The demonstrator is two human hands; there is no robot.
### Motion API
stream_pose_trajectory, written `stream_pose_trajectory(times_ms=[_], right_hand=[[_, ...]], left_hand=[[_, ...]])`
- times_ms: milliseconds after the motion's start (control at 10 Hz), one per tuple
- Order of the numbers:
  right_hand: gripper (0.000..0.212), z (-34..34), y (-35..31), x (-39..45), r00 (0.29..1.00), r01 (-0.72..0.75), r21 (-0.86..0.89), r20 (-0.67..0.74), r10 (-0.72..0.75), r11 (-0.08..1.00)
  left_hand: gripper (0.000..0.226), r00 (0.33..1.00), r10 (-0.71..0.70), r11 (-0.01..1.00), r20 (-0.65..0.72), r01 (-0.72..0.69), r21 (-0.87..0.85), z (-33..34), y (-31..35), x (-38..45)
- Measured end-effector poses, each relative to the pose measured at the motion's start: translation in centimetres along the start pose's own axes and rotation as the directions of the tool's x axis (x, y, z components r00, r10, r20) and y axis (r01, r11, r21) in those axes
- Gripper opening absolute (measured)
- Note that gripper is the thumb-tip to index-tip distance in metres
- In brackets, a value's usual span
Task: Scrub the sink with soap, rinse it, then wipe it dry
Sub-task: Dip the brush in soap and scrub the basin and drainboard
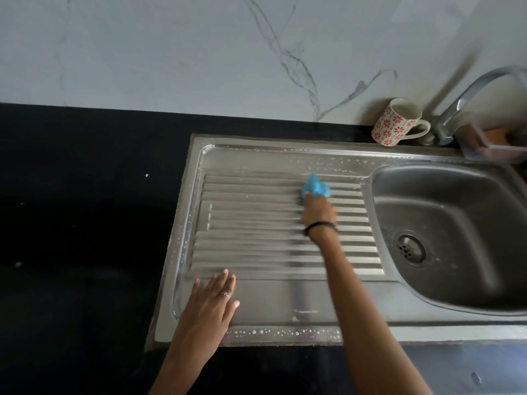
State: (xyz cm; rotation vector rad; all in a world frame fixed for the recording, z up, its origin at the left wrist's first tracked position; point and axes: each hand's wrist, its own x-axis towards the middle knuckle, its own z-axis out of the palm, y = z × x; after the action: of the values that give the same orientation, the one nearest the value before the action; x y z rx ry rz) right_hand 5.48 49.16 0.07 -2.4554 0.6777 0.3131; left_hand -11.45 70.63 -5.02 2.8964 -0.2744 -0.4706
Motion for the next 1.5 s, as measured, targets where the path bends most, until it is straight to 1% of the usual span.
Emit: stream_pose_trajectory(times_ms=[100, 200, 300, 400, 500, 600, 700, 800, 900, 1000, 1100, 1200, 1300, 1400, 1500], right_hand=[[0.041, 5.1, -6.1, -3.3, 0.957, 0.233, 0.012, 0.176, -0.232, 0.972], [0.039, 7.3, -10.6, -5.8, 0.876, 0.391, -0.012, 0.311, -0.369, 0.92], [0.036, 6.2, -11.0, -6.2, 0.811, 0.501, -0.096, 0.4, -0.428, 0.86], [0.035, 5.4, -7.7, -7.5, 0.808, 0.486, -0.078, 0.42, -0.414, 0.87], [0.035, 5.8, -4.8, -9.2, 0.797, 0.519, -0.115, 0.423, -0.431, 0.847], [0.037, 6.1, -7.3, -7.3, 0.784, 0.543, -0.064, 0.395, -0.478, 0.837], [0.039, 6.4, -11.7, -4.8, 0.791, 0.513, -0.022, 0.401, -0.463, 0.858], [0.039, 6.6, -15.1, -3.0, 0.795, 0.477, 0.033, 0.409, -0.447, 0.878], [0.038, 7.4, -14.0, -4.1, 0.781, 0.527, -0.024, 0.407, -0.473, 0.849], [0.04, 7.6, -10.1, -7.6, 0.712, 0.621, -0.081, 0.475, -0.518, 0.779], [0.037, 8.5, -8.3, -10.1, 0.627, 0.735, -0.149, 0.519, -0.581, 0.661], [0.04, 10.0, -10.1, -8.0, 0.743, 0.607, -0.103, 0.425, -0.517, 0.788], [0.044, 8.8, -14.0, -3.4, 0.834, 0.423, 0.047, 0.371, -0.409, 0.905], [0.046, 7.1, -16.0, -1.5, 0.846, 0.378, 0.111, 0.362, -0.392, 0.919], [0.04, 7.2, -14.0, -4.5, 0.783, 0.537, -0.057, 0.407, -0.471, 0.842]], left_hand=[[0.065, 0.99, 0.025, 1.0, -0.136, -0.025, 0.006, 0.3, -0.1, -0.2], [0.055, 0.981, 0.046, 0.999, -0.191, -0.044, 0.014, 0.4, 0.2, -0.1], [0.049, 0.981, 0.023, 0.999, -0.192, -0.016, 0.04, 0.7, 0.0, -0.2], [0.056, 0.99, 0.003, 0.998, -0.143, 0.007, 0.07, 0.9, -0.6, -0.4], [0.071, 0.993, 0.032, 0.997, -0.115, -0.024, 0.07, 1.1, -1.1, -0.6], [0.066, 0.991, 0.035, 0.999, -0.126, -0.032, 0.023, 0.9, -1.1, -0.6], [0.038, 0.953, 0.096, 0.995, -0.288, -0.088, 0.041, 0.8, -1.6, -0.5], [0.037, 0.936, 0.153, 0.988, -0.316, -0.141, 0.061, 0.6, -1.5, -0.2], [0.042, 0.962, 0.117, 0.992, -0.245, -0.103, 0.069, 0.7, -1.6, -0.3], [0.041, 0.967, 0.099, 0.993, -0.237, -0.081, 0.083, 0.9, -1.7, -0.4], [0.048, 0.988, 0.076, 0.995, -0.137, -0.068, 0.066, 0.4, -1.5, -0.3], [0.045, 0.987, 0.103, 0.993, -0.126, -0.095, 0.07, 0.3, -1.6, -0.3], [0.045, 0.985, 0.075, 0.997, -0.156, -0.076, 0.004, -0.4, -1.2, -0.7], [0.05, 0.994, 0.042, 0.999, -0.1, -0.041, 0.01, -1.1, -0.7, -0.6], [0.044, 0.991, 0.019, 1.0, -0.133, -0.016, 0.025, -1.4, 0.0, -0.4]])
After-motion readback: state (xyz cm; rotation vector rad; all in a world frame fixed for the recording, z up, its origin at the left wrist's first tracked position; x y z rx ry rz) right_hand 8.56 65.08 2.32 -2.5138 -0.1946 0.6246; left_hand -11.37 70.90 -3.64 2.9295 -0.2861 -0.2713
